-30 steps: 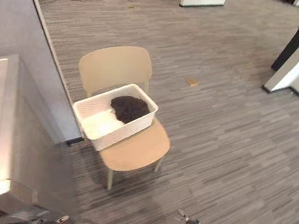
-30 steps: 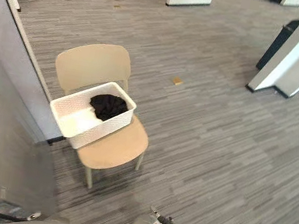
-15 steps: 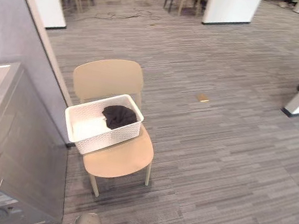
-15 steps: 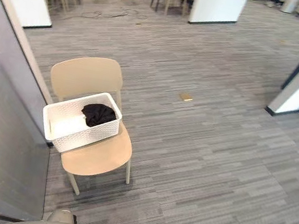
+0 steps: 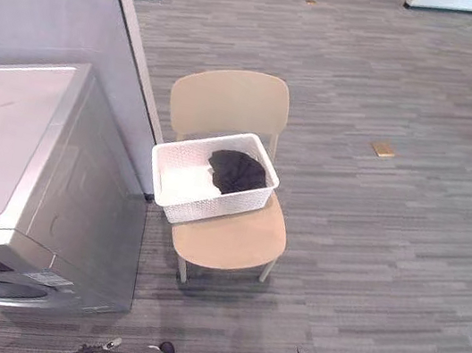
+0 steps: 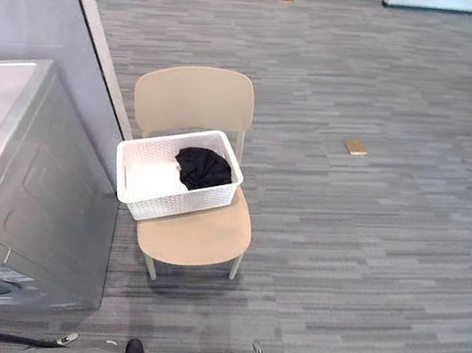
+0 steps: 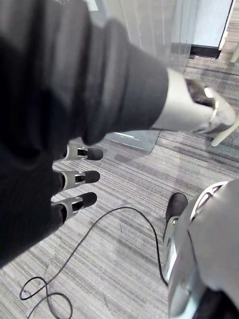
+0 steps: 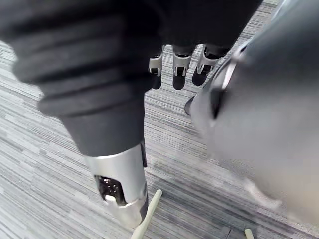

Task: Pick up the laundry basket with both hands and put the clothes into the washing machine.

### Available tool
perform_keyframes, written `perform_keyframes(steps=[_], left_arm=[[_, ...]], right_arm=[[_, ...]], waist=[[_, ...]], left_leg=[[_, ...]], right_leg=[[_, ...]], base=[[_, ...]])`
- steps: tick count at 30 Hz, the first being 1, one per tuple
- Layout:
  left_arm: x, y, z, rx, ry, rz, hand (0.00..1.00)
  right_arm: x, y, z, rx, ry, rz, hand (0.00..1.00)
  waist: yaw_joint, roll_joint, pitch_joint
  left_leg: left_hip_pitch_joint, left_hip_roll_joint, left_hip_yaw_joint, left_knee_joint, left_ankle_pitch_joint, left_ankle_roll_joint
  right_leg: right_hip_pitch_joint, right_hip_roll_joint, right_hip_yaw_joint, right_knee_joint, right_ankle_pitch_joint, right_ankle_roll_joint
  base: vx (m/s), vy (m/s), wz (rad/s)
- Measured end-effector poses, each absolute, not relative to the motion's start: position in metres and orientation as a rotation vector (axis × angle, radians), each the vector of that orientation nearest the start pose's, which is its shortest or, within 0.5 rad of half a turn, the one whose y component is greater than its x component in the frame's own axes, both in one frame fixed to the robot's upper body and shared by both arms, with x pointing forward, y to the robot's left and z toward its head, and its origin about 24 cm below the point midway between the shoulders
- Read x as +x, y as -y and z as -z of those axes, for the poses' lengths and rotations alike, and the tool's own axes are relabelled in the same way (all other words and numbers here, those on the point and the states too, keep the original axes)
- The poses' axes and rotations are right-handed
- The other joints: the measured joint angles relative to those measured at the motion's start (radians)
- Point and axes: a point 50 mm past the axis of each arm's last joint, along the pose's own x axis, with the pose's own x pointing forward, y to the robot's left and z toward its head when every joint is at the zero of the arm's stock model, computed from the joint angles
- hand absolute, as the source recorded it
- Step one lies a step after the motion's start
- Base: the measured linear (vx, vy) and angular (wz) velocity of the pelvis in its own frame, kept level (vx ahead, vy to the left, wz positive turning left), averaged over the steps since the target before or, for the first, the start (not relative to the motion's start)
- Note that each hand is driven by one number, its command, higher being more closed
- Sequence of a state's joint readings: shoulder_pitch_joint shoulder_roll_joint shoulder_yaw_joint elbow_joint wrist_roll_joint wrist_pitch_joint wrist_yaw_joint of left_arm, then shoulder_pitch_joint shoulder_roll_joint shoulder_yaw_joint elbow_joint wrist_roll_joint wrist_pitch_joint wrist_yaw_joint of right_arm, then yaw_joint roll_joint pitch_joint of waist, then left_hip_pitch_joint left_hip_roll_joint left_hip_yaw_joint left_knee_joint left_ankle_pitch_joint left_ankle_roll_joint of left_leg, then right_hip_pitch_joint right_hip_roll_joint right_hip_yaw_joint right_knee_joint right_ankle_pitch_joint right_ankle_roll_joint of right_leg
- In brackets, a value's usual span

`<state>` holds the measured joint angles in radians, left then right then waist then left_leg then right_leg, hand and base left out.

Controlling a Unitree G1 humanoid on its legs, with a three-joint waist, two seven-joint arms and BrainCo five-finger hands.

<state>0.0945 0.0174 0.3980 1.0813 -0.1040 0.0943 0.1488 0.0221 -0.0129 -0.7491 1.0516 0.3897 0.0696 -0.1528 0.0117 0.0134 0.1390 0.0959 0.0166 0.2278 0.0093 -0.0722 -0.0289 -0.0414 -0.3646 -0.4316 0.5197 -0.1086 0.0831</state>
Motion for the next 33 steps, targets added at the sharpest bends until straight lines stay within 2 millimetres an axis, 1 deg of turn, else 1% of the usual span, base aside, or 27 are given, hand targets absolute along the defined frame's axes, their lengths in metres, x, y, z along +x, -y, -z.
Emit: perform_keyframes(steps=[1, 2, 3, 4, 5, 7, 8, 9, 10, 11, 12, 13, 14, 15, 16, 18, 20, 21, 22, 23, 24, 25, 26, 28, 30, 32, 33], left_arm=[[0.062, -0.209, 0.169, -0.204, -1.244, -0.577, 0.00], [0.062, -0.211, 0.168, -0.200, -1.243, -0.578, 0.00], [0.062, -0.212, 0.168, -0.193, -1.242, -0.577, 0.00], [0.063, -0.214, 0.167, -0.185, -1.238, -0.575, 0.00], [0.065, -0.217, 0.166, -0.178, -1.229, -0.582, 0.00], [0.068, -0.218, 0.166, -0.193, -1.217, -0.599, 0.00], [0.070, -0.218, 0.166, -0.203, -1.212, -0.611, 0.00], [0.073, -0.219, 0.164, -0.169, -1.209, -0.603, 0.00], [0.071, -0.222, 0.163, -0.166, -1.200, -0.627, 0.00], [0.069, -0.225, 0.163, -0.171, -1.195, -0.653, 0.00], [0.061, -0.228, 0.163, -0.190, -1.203, -0.692, 0.00], [0.053, -0.218, 0.166, -0.229, -1.231, -0.712, 0.00], [0.052, -0.212, 0.168, -0.250, -1.240, -0.717, 0.00], [0.050, -0.203, 0.170, -0.277, -1.252, -0.720, 0.00], [0.050, -0.202, 0.170, -0.279, -1.253, -0.718, 0.00], [0.052, -0.202, 0.170, -0.284, -1.249, -0.715, 0.00], [0.054, -0.201, 0.170, -0.274, -1.246, -0.701, 0.00], [0.059, -0.204, 0.168, -0.255, -1.229, -0.690, 0.00], [0.064, -0.208, 0.166, -0.244, -1.203, -0.689, 0.00], [0.073, -0.213, 0.162, -0.234, -1.158, -0.692, 0.00], [0.078, -0.215, 0.160, -0.227, -1.138, -0.690, 0.00], [0.082, -0.214, 0.159, -0.219, -1.121, -0.682, 0.00], [0.084, -0.213, 0.159, -0.206, -1.118, -0.668, 0.00], [0.084, -0.212, 0.159, -0.195, -1.122, -0.661, 0.00], [0.083, -0.210, 0.159, -0.192, -1.131, -0.668, 0.00], [0.081, -0.210, 0.160, -0.190, -1.140, -0.672, 0.00], [0.079, -0.210, 0.161, -0.189, -1.151, -0.672, 0.00]], right_arm=[[0.067, 0.232, 0.163, 0.691, -1.025, 1.014, 0.00], [0.064, 0.231, 0.164, 0.691, -1.032, 1.017, 0.00], [0.058, 0.231, 0.165, 0.688, -1.043, 1.024, 0.00], [0.056, 0.231, 0.165, 0.686, -1.049, 1.027, 0.00], [0.049, 0.230, 0.166, 0.689, -1.061, 1.041, 0.00], [0.042, 0.232, 0.166, 0.732, -1.043, 1.091, 0.00], [0.038, 0.231, 0.166, 0.786, -1.023, 1.134, 0.00], [0.031, 0.225, 0.168, 0.871, -1.004, 1.196, 0.00], [0.023, 0.219, 0.170, 0.931, -1.002, 1.246, 0.00], [0.014, 0.212, 0.172, 0.963, -1.017, 1.280, 0.00], [0.008, 0.209, 0.173, 0.981, -1.039, 1.303, 0.00], [0.015, 0.217, 0.171, 0.975, -0.999, 1.307, 0.00], [0.020, 0.223, 0.170, 0.965, -0.973, 1.302, 0.00], [0.030, 0.232, 0.166, 0.951, -0.933, 1.287, 0.00], [0.036, 0.234, 0.166, 0.951, -0.920, 1.275, 0.00], [0.061, 0.236, 0.161, 0.950, -0.868, 1.215, 0.00], [0.078, 0.238, 0.158, 0.938, -0.828, 1.177, 0.00], [0.087, 0.237, 0.155, 0.916, -0.813, 1.140, 0.00], [0.092, 0.235, 0.153, 0.900, -0.806, 1.111, 0.00], [0.098, 0.229, 0.153, 0.890, -0.812, 1.076, 0.00], [0.101, 0.227, 0.153, 0.886, -0.812, 1.061, 0.00], [0.108, 0.227, 0.150, 0.863, -0.804, 1.031, 0.00], [0.113, 0.228, 0.147, 0.841, -0.789, 1.010, 0.00], [0.122, 0.231, 0.141, 0.813, -0.757, 0.983, 0.00], [0.146, 0.236, 0.120, 0.757, -0.643, 0.922, 0.00], [0.157, 0.241, 0.105, 0.735, -0.557, 0.897, 0.00], [0.165, 0.247, 0.091, 0.721, -0.479, 0.893, 0.00]], waist=[[-0.002, -0.017, 0.003], [-0.004, -0.023, 0.004], [-0.010, -0.028, 0.008], [-0.015, -0.013, 0.013], [-0.013, -0.028, 0.016], [-0.011, -0.028, 0.017], [-0.012, -0.026, 0.016], [-0.012, -0.029, 0.015], [-0.012, -0.042, 0.007], [-0.012, -0.064, -0.008], [-0.007, -0.089, -0.033], [0.002, -0.043, -0.044], [0.002, -0.019, -0.052], [-0.006, 0.018, -0.059], [-0.010, 0.023, -0.062], [-0.010, 0.023, -0.062], [-0.010, 0.019, -0.059], [-0.009, 0.017, -0.058], [-0.011, 0.001, -0.045], [-0.010, -0.015, -0.019], [-0.009, -0.016, -0.003], [-0.003, -0.007, 0.009], [-0.005, -0.001, 0.012], [-0.008, -0.003, 0.013], [-0.011, 0.002, 0.016], [-0.009, 0.005, 0.014], [-0.008, 0.007, 0.013]], left_leg=[[0.016, -0.005, -0.018, 0.002, 0.000, 0.001], [0.020, -0.005, -0.030, 0.004, -0.002, 0.004], [0.034, 0.001, -0.054, 0.004, -0.004, 0.008], [0.045, 0.005, -0.064, 0.005, -0.006, 0.011], [0.050, 0.019, -0.086, 0.011, -0.008, 0.013], [0.041, 0.049, -0.122, 0.032, -0.023, -0.001], [0.030, 0.070, -0.149, 0.052, -0.037, -0.016], [0.008, 0.092, -0.180, 0.082, -0.059, -0.039], [0.002, 0.098, -0.206, 0.097, -0.076, -0.062], [0.004, 0.097, -0.216, 0.100, -0.088, -0.080], [0.013, 0.106, -0.219, 0.105, -0.105, -0.107], [0.007, 0.162, -0.199, 0.109, -0.099, -0.128], [0.008, 0.185, -0.187, 0.106, -0.091, -0.131], [0.013, 0.221, -0.167, 0.073, -0.044, -0.165], [0.013, 0.229, -0.167, 0.060, -0.025, -0.173], [0.009, 0.256, -0.149, 0.020, 0.031, -0.176], [-0.007, 0.273, -0.145, 0.023, 0.048, -0.181], [-0.046, 0.277, -0.152, 0.082, 0.045, -0.183], [-0.093, 0.275, -0.159, 0.167, 0.036, -0.170], [-0.171, 0.278, -0.172, 0.316, 0.028, -0.155], [-0.206, 0.283, -0.173, 0.389, 0.027, -0.153], [-0.257, 0.294, -0.172, 0.482, 0.027, -0.149], [-0.272, 0.292, -0.156, 0.503, 0.031, -0.144], [-0.264, 0.286, -0.096, 0.471, 0.037, -0.134], [-0.221, 0.270, -0.034, 0.352, 0.049, -0.118], [-0.188, 0.262, -0.022, 0.283, 0.049, -0.118], [-0.164, 0.259, -0.003, 0.243, 0.045, -0.123]], right_leg=[[-0.071, -0.030, 0.071, 0.166, 0.050, -0.039], [-0.098, -0.033, 0.105, 0.217, 0.084, -0.038], [-0.146, -0.028, 0.177, 0.302, 0.162, -0.015], [-0.170, -0.024, 0.210, 0.340, 0.186, -0.007], [-0.201, -0.002, 0.254, 0.374, 0.082, 0.008], [-0.220, 0.042, 0.270, 0.301, -0.020, 0.011], [-0.220, 0.074, 0.302, 0.186, -0.042, 0.019], [-0.197, 0.102, 0.361, 0.011, -0.035, 0.017], [-0.172, 0.107, 0.388, -0.088, 0.014, 0.020], [-0.157, 0.095, 0.388, -0.125, 0.074, 0.027], [-0.129, 0.083, 0.362, -0.134, 0.009, 0.105], [-0.136, 0.128, 0.328, -0.119, -0.020, 0.074], [-0.136, 0.145, 0.313, -0.110, -0.032, 0.064], [-0.132, 0.171, 0.277, -0.094, -0.056, 0.045], [-0.132, 0.177, 0.261, -0.088, -0.065, 0.039], [-0.132, 0.196, 0.221, -0.087, -0.079, 0.019], [-0.124, 0.212, 0.194, -0.089, -0.088, 0.007], [-0.115, 0.209, 0.180, -0.090, -0.100, 0.010], [-0.103, 0.202, 0.168, -0.094, -0.103, 0.008], [-0.078, 0.196, 0.145, -0.098, -0.104, 0.005], [-0.065, 0.194, 0.136, -0.098, -0.106, 0.002], [-0.061, 0.191, 0.121, -0.087, -0.113, 0.001], [-0.065, 0.177, 0.118, -0.070, -0.123, 0.006], [-0.082, 0.154, 0.120, -0.058, -0.131, 0.010], [-0.110, 0.134, 0.130, -0.054, -0.122, 0.012], [-0.126, 0.136, 0.141, -0.054, -0.119, 0.013], [-0.133, 0.139, 0.153, -0.060, -0.123, 0.017]], base=[[0.05, 0.040, 0.43], [0.09, 0.027, 0.47], [0.10, -0.011, 0.36], [0.16, -0.044, 0.50], [0.16, -0.092, 0.40], [0.15, -0.162, 0.52], [0.16, -0.275, 0.84], [0.17, -0.383, 0.93], [0.17, -0.430, 0.95], [0.22, -0.531, 0.74], [0.26, -0.552, 0.46], [0.23, -0.449, 0.26], [0.25, -0.411, 0.28], [0.20, -0.304, 0.37], [0.19, -0.279, 0.49], [0.11, -0.183, 0.40], [0.08, -0.182, 0.39], [0.05, -0.168, 0.52], [0.02, -0.130, 0.61], [-0.01, -0.102, 0.53], [-0.04, -0.057, 0.49], [-0.05, -0.019, 0.34], [-0.04, 0.026, 0.27], [-0.01, 0.046, 0.14], [-0.04, 0.044, 0.01], [-0.07, 0.051, -0.15], [-0.06, 0.071, -0.27]])
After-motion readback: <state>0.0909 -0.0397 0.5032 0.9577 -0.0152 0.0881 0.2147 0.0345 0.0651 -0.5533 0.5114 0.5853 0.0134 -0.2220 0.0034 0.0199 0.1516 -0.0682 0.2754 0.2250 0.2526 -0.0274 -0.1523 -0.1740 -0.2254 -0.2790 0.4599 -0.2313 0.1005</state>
